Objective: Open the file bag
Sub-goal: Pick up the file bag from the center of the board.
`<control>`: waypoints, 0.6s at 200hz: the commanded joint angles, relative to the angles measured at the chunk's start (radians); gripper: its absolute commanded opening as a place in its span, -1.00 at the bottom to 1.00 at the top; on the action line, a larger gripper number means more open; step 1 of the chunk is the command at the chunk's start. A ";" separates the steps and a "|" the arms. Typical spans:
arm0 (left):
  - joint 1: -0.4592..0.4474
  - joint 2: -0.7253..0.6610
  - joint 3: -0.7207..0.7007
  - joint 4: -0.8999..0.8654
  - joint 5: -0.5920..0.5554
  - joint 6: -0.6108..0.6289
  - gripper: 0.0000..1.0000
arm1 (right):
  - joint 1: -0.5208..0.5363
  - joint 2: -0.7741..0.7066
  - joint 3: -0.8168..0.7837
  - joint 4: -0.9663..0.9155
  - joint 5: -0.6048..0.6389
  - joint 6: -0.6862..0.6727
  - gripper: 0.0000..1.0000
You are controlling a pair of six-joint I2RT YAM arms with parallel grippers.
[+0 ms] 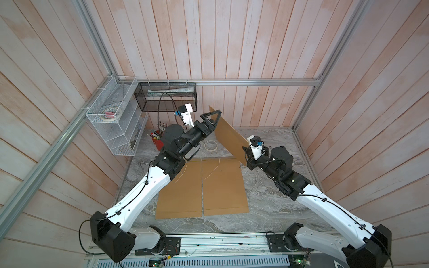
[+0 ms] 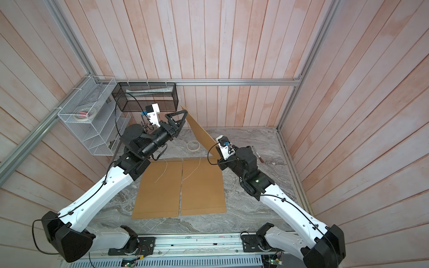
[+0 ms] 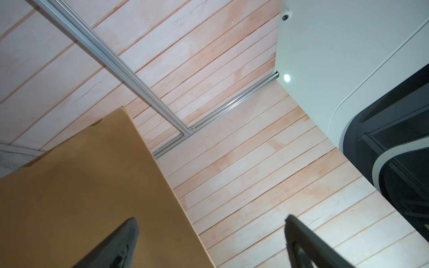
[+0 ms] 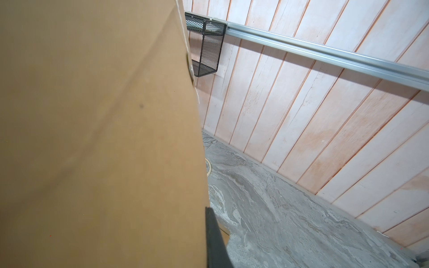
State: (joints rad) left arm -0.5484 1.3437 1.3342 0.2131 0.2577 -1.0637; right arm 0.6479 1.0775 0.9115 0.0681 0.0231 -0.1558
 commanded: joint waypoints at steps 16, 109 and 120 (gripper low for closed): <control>0.002 0.041 0.076 -0.147 0.078 -0.012 1.00 | 0.030 0.018 0.032 0.025 0.061 -0.048 -1.00; 0.004 0.105 0.150 -0.292 0.118 0.051 0.83 | 0.129 0.089 0.102 0.022 0.217 -0.166 -1.00; 0.004 0.112 0.154 -0.302 0.126 0.056 0.79 | 0.139 0.100 0.110 0.022 0.239 -0.178 -1.00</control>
State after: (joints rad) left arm -0.5480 1.4364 1.4548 -0.0399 0.3443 -1.0420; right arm 0.7597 1.1557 0.9787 0.0689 0.1715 -0.2790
